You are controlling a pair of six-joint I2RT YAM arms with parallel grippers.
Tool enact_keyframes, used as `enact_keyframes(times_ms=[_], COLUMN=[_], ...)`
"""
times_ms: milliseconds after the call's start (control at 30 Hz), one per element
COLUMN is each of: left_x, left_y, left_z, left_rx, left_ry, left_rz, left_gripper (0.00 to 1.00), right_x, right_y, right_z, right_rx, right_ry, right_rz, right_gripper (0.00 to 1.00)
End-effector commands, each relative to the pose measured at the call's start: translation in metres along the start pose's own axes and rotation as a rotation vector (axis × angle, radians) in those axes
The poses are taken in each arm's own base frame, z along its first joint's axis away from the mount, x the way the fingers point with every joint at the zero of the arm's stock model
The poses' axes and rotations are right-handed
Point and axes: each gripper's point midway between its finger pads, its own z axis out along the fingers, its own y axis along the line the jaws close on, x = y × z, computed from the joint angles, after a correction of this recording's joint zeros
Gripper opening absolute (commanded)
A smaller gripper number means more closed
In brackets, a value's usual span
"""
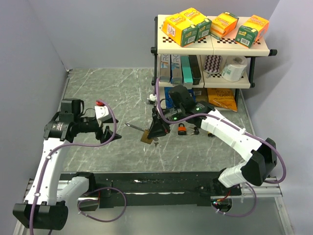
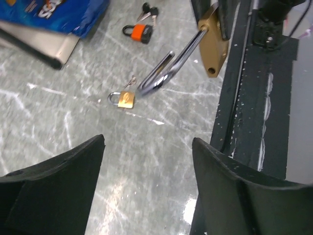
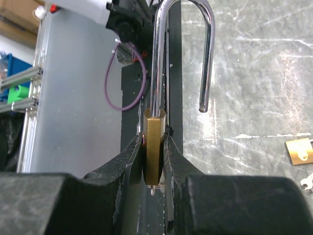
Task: Lock with the key
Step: Pick up the lock from the center of the board.
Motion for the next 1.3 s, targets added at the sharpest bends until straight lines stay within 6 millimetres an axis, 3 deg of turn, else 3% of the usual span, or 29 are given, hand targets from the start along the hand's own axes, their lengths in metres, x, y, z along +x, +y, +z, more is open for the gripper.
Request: enact_keyframes(times_ms=[0, 333, 533, 767, 867, 1033, 1267], left_x=[-0.029, -0.036, -0.023, -0.012, -0.007, -0.003, -0.010], left_y=[-0.010, -0.030, -0.042, -0.043, -0.045, -0.043, -0.045], left_z=[0.004, 0.034, 0.048, 0.049, 0.049, 0.049, 0.048], left_rx=[0.085, 0.164, 0.215, 0.223, 0.228, 0.220, 0.241], left_ry=[-0.097, -0.119, -0.053, -0.011, 0.005, 0.016, 0.003], left_rz=[0.099, 0.129, 0.153, 0.171, 0.174, 0.175, 0.179], left_gripper=[0.75, 0.69, 0.55, 0.35, 0.35, 0.44, 0.21], right_x=[-0.016, -0.018, -0.021, -0.017, -0.016, -0.016, -0.014], right_y=[0.025, 0.041, 0.047, 0.047, 0.047, 0.048, 0.047], right_z=[-0.009, -0.004, -0.004, -0.007, -0.008, -0.007, -0.007], right_rx=[-0.068, -0.119, -0.131, -0.122, -0.119, -0.124, -0.119], right_ry=[-0.041, -0.031, -0.034, -0.027, -0.028, -0.027, -0.022], right_rz=[-0.135, -0.181, -0.202, -0.218, -0.224, -0.226, -0.224], right_gripper=[0.00, 0.00, 0.00, 0.00, 0.00, 0.00, 0.00])
